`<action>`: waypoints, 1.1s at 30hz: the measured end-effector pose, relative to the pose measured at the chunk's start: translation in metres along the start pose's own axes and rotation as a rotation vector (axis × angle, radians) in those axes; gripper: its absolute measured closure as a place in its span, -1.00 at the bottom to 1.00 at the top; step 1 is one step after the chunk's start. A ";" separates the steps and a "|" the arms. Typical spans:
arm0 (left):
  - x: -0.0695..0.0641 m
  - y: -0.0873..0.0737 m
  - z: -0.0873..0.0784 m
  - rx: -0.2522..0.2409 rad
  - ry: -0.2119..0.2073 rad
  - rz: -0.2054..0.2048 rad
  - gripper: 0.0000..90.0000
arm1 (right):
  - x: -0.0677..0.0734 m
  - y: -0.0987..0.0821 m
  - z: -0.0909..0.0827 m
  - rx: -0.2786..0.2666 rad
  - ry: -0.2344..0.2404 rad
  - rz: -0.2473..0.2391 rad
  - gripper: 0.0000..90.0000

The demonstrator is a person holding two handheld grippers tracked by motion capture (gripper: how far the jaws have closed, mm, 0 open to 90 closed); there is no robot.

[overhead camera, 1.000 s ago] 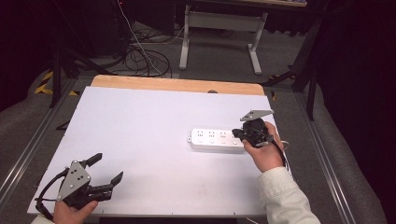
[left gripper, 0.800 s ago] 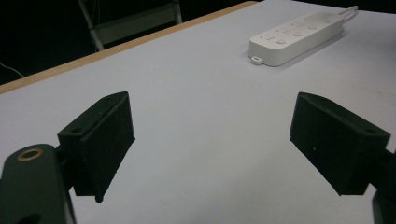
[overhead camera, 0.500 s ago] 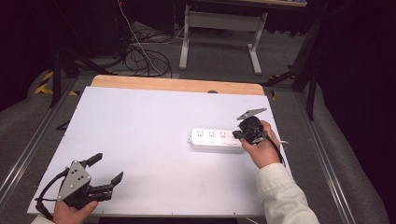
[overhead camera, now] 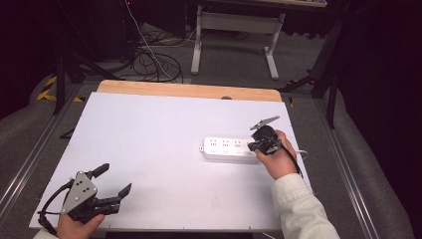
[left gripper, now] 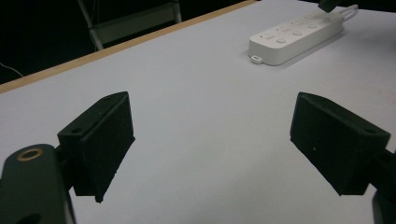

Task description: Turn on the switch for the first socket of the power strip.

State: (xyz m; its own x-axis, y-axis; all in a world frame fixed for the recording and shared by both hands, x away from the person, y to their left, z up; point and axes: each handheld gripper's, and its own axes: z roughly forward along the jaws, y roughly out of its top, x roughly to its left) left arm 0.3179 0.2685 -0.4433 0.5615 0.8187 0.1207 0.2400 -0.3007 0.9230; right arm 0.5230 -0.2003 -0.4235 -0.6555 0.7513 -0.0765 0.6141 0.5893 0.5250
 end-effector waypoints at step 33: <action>0.000 0.000 0.000 0.000 -0.002 0.005 -0.69 | 0.004 -0.005 0.010 0.021 -0.026 -0.012 1.00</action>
State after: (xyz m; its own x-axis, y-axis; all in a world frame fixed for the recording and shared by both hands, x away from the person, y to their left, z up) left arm 0.3178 0.2684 -0.4432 0.5639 0.8163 0.1249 0.2368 -0.3047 0.9225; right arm 0.5217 -0.1973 -0.4344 -0.6515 0.7514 -0.1047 0.6157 0.6043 0.5057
